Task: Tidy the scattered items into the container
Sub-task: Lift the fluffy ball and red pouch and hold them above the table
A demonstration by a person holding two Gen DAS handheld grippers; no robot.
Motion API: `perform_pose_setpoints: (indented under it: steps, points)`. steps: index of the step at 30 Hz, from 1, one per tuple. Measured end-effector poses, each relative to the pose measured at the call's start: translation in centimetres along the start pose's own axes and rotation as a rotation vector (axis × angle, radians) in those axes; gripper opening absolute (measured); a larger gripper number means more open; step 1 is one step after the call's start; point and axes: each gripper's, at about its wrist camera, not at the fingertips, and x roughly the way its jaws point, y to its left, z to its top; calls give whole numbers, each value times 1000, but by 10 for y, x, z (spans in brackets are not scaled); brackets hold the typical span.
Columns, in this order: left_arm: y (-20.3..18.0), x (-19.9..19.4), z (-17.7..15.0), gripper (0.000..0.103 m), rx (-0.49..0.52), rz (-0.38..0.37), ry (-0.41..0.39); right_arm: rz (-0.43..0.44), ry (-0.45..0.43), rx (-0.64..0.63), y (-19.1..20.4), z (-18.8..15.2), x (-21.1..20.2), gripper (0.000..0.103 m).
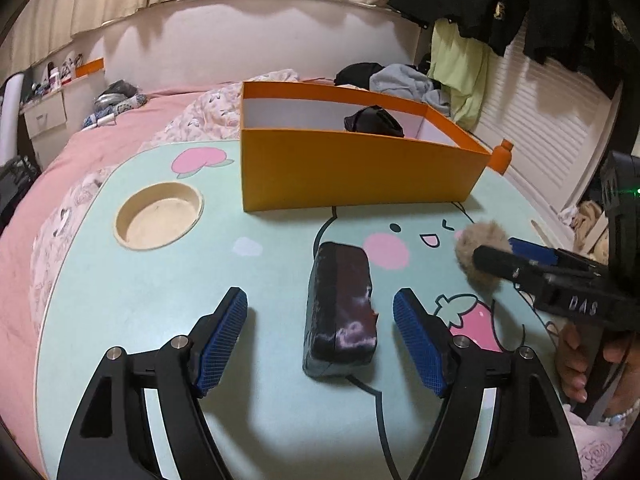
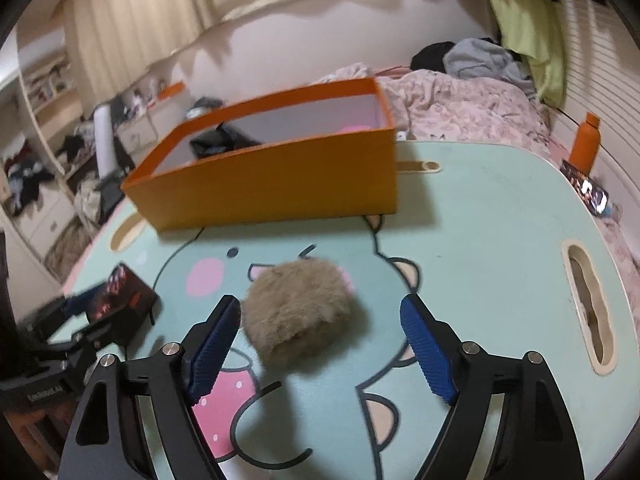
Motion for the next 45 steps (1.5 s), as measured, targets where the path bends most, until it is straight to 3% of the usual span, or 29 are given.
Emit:
perform_pose_setpoints:
  steps: [8,10,11,12,13,14,16,17,26,31,45]
  points:
    - [-10,16,12,76,27,-21,69,-79,69,-138,27,1,18,86]
    - [-11,15,11,65,39,-7,67,-90,80,-166,32,0,22,91]
    - [-14,14,9,44,52,3,61,-88,82,-168,33,-1,22,92]
    - [-14,14,8,31,56,15,56,-88,80,-168,32,-2,22,92]
    - [-15,13,6,30,52,16,47,-87,75,-167,31,-3,22,89]
    - [-16,12,4,29,50,5,39,-84,63,-167,31,-4,20,70]
    - [-19,10,1,29,56,4,25,-80,33,-170,31,-6,14,44]
    - [-20,9,0,29,63,10,21,-71,24,-173,32,-8,12,38]
    - [-22,-14,-8,29,55,-7,-111,-69,-58,-189,39,-12,-6,37]
    - [-21,-10,-6,29,47,3,-95,-142,-74,-237,48,-14,-8,37]
    - [-20,-6,-7,29,26,-10,-84,-146,-55,-211,44,-14,-5,37]
